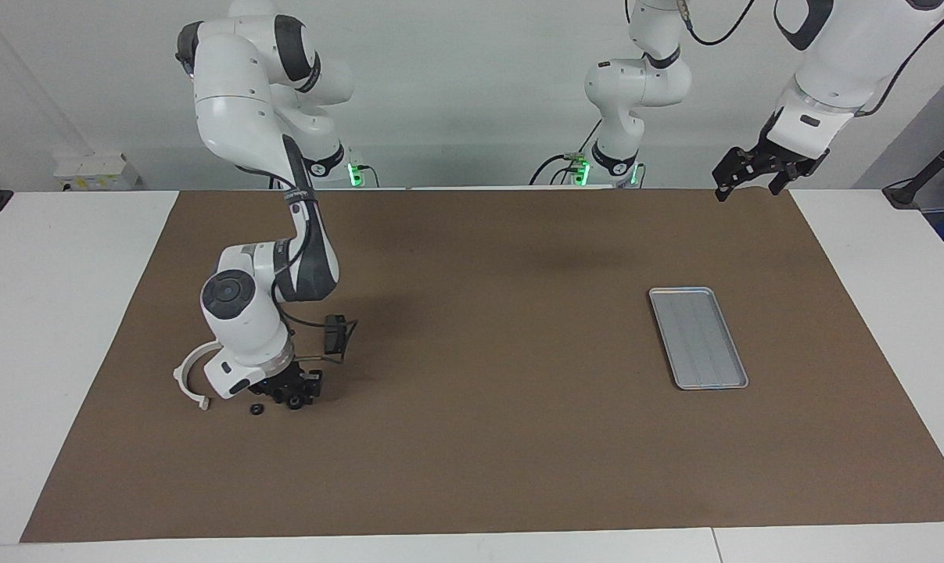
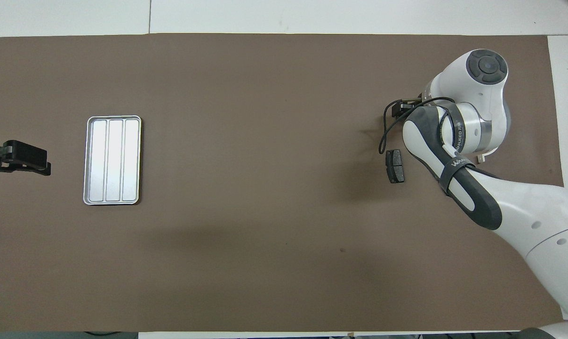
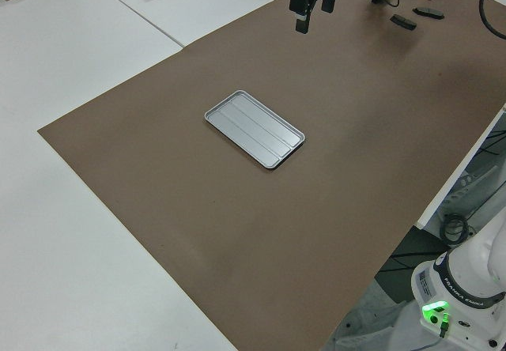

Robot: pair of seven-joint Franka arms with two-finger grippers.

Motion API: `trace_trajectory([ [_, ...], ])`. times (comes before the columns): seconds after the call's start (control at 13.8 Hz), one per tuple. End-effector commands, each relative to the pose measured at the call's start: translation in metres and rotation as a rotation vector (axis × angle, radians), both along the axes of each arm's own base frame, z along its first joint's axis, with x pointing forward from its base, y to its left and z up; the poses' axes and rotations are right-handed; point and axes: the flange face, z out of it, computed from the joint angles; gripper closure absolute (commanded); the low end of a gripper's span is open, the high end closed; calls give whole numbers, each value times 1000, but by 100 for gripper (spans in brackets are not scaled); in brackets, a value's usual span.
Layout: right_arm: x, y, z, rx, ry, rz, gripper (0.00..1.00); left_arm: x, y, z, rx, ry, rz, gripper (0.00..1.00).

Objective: Pick bearing gear from pile to tray
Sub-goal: 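Lower the right gripper and grasp one small black bearing, then lift the bearing and carry it toward the table center with the right gripper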

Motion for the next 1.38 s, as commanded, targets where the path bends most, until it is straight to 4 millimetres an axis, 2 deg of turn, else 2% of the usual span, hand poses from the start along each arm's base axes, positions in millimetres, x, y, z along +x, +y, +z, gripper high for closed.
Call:
trace_trajectory([
  [0.0,4,-4,-3,4,-3,-29,55,-6,1,0,-12,-4,0,0],
  [0.15,4,-7,-4,5,-5,-32,70,-6,1,0,-12,-4,0,0],
  [0.29,3,-7,-4,3,0,-30,100,-6,1,0,-12,-4,0,0],
  [0.44,2,-7,-2,-1,7,-29,100,-6,1,0,-12,-4,0,0],
  [0.58,2,-4,17,-16,27,-19,100,-6,1,0,-12,-4,2,0],
  [0.73,4,9,58,-25,66,-6,100,-6,1,0,-12,-4,0,0],
  [0.8,2,16,85,-26,95,-4,100,-6,1,0,-12,-4,0,0],
  [0.94,-12,66,145,-18,147,4,100,-6,0,0,-12,-6,-1,0],
  [1.09,-33,131,190,-1,193,-139,100,-6,0,0,-12,-4,-1,0],
  [1.16,-46,174,205,16,190,-207,100,-6,1,0,-12,-4,0,0],
  [1.23,-61,218,211,22,181,-277,100,-6,1,0,-12,-4,0,0],
  [1.31,-73,253,217,33,162,-360,100,-6,1,0,-12,-4,2,0],
])
